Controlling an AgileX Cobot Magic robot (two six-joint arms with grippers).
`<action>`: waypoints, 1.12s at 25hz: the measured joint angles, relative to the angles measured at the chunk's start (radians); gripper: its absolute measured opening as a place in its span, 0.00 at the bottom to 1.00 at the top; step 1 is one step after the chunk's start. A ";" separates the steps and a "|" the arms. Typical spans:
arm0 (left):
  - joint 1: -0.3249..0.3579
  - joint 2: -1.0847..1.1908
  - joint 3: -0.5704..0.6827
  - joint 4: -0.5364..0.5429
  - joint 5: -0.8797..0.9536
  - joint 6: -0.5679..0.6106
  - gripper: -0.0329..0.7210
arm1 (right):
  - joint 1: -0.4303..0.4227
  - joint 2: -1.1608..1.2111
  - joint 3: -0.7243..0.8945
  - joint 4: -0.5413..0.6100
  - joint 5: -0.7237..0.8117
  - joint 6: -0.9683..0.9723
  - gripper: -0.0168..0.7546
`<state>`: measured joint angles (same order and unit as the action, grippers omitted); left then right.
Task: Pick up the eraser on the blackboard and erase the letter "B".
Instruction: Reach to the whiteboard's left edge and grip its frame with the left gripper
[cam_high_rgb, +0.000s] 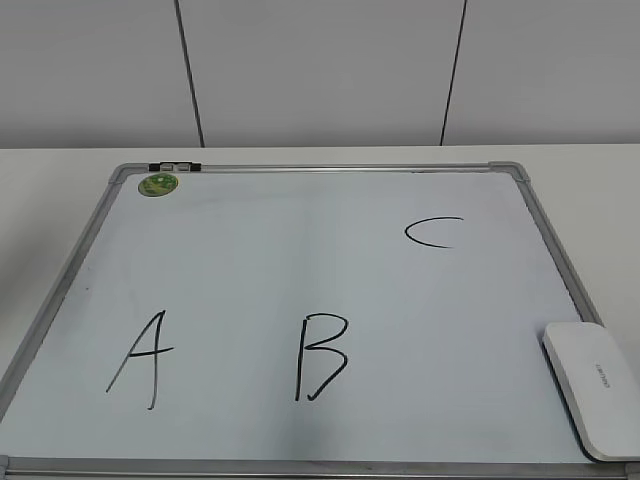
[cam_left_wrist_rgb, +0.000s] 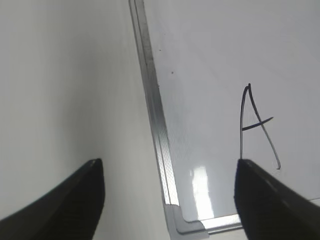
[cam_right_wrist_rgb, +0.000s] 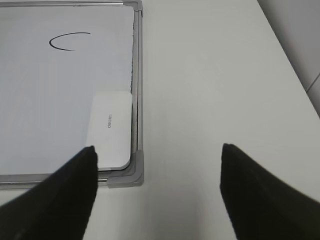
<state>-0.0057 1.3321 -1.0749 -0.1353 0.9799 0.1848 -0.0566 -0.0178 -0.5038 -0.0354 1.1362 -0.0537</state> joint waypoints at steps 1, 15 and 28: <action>0.000 0.035 -0.020 -0.003 -0.002 0.004 0.82 | 0.000 0.000 0.000 0.000 0.000 0.000 0.78; 0.000 0.446 -0.179 -0.018 -0.028 0.025 0.67 | 0.000 0.000 0.000 0.000 0.000 0.000 0.78; 0.002 0.639 -0.308 -0.018 -0.029 0.025 0.55 | 0.000 0.000 0.000 0.000 0.000 0.000 0.78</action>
<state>-0.0038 1.9713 -1.3829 -0.1536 0.9509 0.2099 -0.0566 -0.0178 -0.5038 -0.0354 1.1362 -0.0537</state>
